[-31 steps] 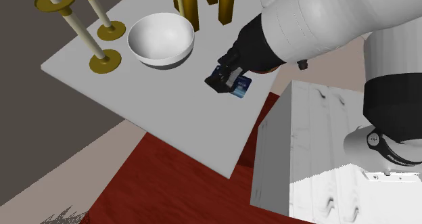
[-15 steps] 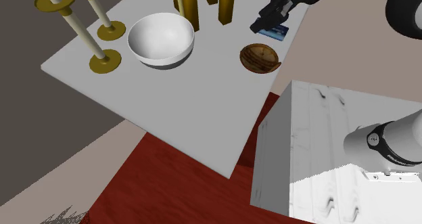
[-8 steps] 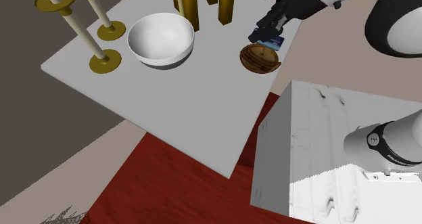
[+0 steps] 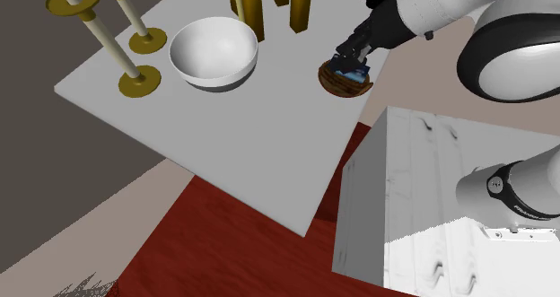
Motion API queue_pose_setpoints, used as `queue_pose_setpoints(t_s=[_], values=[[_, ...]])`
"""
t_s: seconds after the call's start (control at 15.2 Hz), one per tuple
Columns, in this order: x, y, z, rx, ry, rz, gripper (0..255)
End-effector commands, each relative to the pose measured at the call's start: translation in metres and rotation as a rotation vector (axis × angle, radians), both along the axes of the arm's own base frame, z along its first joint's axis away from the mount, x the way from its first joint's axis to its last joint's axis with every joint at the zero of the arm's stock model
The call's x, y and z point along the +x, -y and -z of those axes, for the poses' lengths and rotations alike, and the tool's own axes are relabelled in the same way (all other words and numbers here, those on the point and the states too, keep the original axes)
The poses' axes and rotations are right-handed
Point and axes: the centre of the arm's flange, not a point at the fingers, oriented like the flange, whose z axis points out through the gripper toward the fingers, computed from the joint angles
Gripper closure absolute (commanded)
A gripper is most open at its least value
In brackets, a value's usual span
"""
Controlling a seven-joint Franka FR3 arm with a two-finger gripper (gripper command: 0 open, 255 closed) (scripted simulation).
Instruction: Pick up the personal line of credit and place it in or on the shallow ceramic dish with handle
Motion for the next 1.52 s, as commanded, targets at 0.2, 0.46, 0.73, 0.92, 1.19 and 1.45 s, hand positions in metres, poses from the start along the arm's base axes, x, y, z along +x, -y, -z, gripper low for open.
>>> queue_pose_setpoints(t_s=[0.2,0.46,0.73,0.92,1.19,1.45], values=[[0.000,0.001,0.003,0.000,0.001,0.000,255],[0.000,0.001,0.003,0.000,0.001,0.000,0],[0.000,0.001,0.003,0.000,0.001,0.000,0],[-0.014,-0.003,-0.019,0.000,0.001,0.000,0],[-0.026,-0.007,-0.039,0.000,0.001,0.000,0],[-0.026,-0.007,-0.039,0.000,0.001,0.000,0]])
